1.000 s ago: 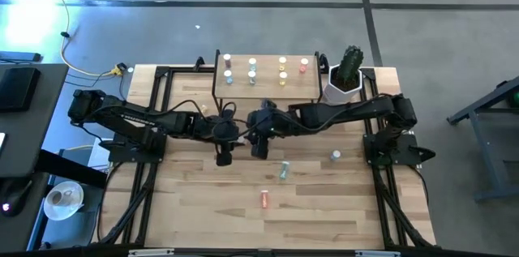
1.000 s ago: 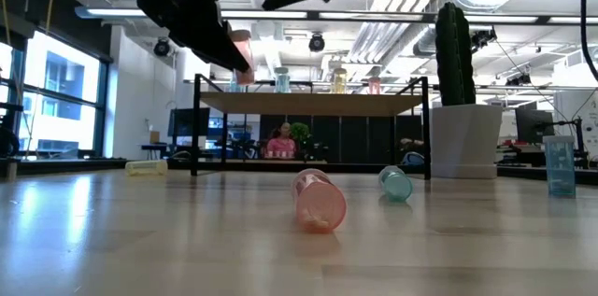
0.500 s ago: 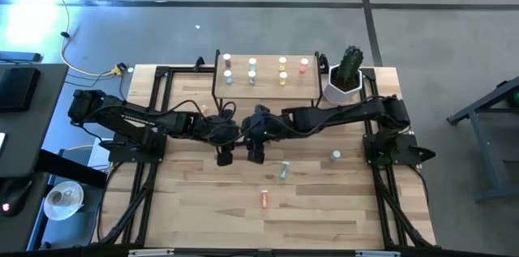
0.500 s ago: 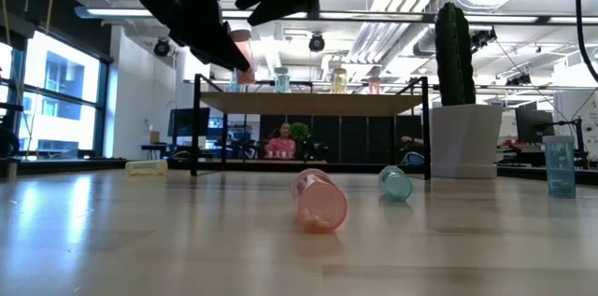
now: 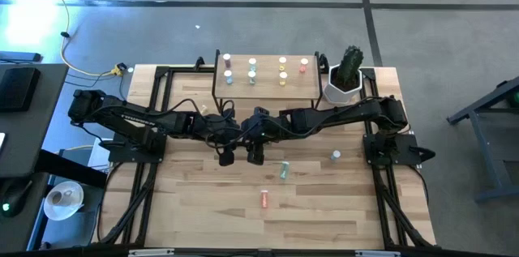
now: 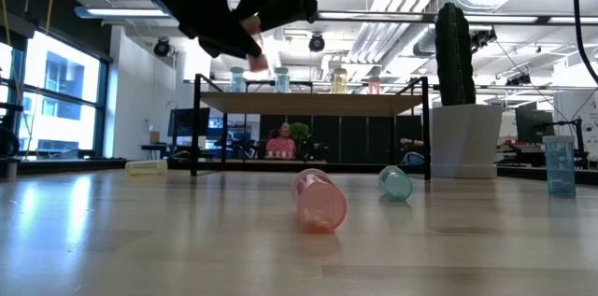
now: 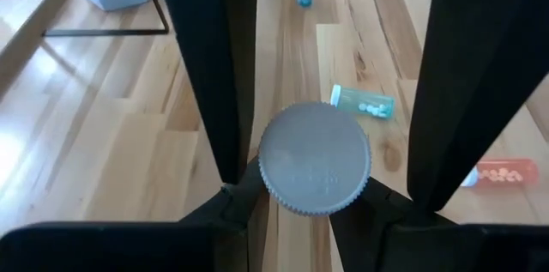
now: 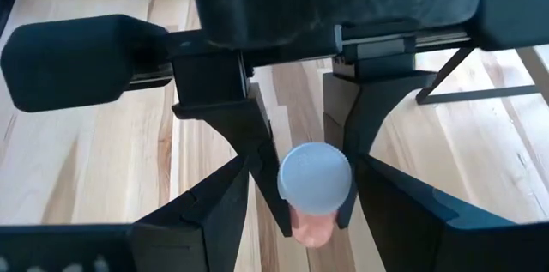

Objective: Pick and place medicine bottles onto shelf by color
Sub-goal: Put the left pink pill bottle on the shelf aligned with the other pink pill bottle

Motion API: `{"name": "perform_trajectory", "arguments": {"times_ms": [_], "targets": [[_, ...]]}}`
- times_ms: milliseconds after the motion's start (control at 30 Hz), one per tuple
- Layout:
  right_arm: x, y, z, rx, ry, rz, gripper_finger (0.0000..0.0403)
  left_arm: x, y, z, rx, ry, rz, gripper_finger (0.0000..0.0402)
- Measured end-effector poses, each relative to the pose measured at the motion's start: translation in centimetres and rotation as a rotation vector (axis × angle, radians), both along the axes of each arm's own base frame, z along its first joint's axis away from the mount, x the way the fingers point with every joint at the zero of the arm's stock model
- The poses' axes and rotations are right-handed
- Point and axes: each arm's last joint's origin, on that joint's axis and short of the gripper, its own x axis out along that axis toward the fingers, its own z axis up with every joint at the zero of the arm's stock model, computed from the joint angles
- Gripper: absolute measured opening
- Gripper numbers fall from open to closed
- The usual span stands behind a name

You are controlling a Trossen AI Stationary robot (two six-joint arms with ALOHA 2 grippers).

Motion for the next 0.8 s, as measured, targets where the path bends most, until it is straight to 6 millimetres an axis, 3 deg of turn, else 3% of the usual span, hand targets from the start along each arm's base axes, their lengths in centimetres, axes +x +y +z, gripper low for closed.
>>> {"name": "perform_trajectory", "arguments": {"times_ms": [500,800], "targets": [[-0.03,-0.11,-0.05,0.013,0.006,-0.011,0.0117,0.01,0.03,0.02,0.028,0.000,-0.001,0.0093],[-0.06,-0.09,-0.07,0.013,0.009,-0.011,0.0106,0.02,0.06,0.04,0.034,-0.001,0.007,0.0116]]}}
